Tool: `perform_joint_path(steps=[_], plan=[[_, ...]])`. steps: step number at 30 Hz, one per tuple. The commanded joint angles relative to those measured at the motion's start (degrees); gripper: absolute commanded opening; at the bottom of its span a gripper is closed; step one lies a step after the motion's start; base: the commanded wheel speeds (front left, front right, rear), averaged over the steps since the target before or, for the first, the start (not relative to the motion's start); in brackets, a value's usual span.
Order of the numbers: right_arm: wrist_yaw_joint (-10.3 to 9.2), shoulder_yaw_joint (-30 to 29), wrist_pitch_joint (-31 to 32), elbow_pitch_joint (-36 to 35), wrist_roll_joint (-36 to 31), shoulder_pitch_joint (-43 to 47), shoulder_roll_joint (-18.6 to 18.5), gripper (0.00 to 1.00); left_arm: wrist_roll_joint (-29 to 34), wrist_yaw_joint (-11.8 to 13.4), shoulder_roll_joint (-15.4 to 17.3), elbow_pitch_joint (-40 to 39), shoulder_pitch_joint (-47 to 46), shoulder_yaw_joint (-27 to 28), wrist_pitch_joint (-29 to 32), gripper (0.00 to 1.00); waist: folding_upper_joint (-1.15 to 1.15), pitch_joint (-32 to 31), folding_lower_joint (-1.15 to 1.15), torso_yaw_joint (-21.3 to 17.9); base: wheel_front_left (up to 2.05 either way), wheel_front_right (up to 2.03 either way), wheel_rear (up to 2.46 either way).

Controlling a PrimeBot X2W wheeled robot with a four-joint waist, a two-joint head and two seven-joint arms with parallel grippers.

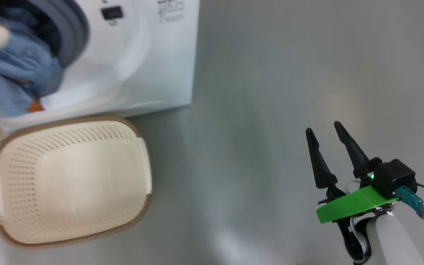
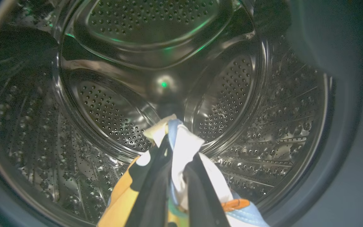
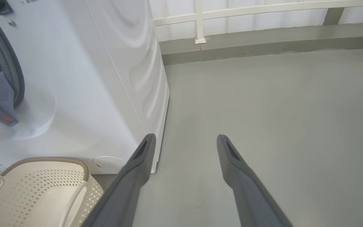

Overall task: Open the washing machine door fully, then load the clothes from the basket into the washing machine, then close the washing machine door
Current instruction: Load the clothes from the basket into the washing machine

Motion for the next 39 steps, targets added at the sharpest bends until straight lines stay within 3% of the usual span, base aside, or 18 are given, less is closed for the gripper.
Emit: perform_joint_path(steps=[1,10,19,27,39], plan=[[0.16,1.56,-0.69,-1.65,0.59,-0.66,0.10,1.00,-0.40,-0.15,4.12,-0.28,-2.57,0.90,-0.36,0.00,0.00,6.74,0.00,-4.46,0.00,0.00,0.00],[0.16,3.94,-0.69,-2.84,4.32,-3.20,0.10,1.00,-3.22,-0.15,11.22,7.57,-17.40,-3.26,0.22,0.00,0.00,14.28,0.00,-8.49,0.00,0.00,0.00],[0.16,6.07,-0.69,-2.64,6.79,-4.70,0.10,1.00,-4.83,-0.15,16.73,14.64,-30.33,-9.01,0.65,0.00,0.00,17.27,0.00,-10.87,0.00,0.00,0.00],[0.16,6.19,-0.69,-2.46,7.38,-5.49,0.10,1.00,-3.31,0.86,16.83,18.82,-37.28,-6.17,-0.31,0.00,0.00,17.63,0.00,-11.20,0.00,0.00,0.00],[0.16,6.39,-0.69,-2.38,7.11,-6.28,0.10,1.00,0.48,0.06,15.03,24.06,-38.42,-7.21,-0.35,0.00,0.00,18.07,0.00,-10.61,0.00,0.00,0.00]])
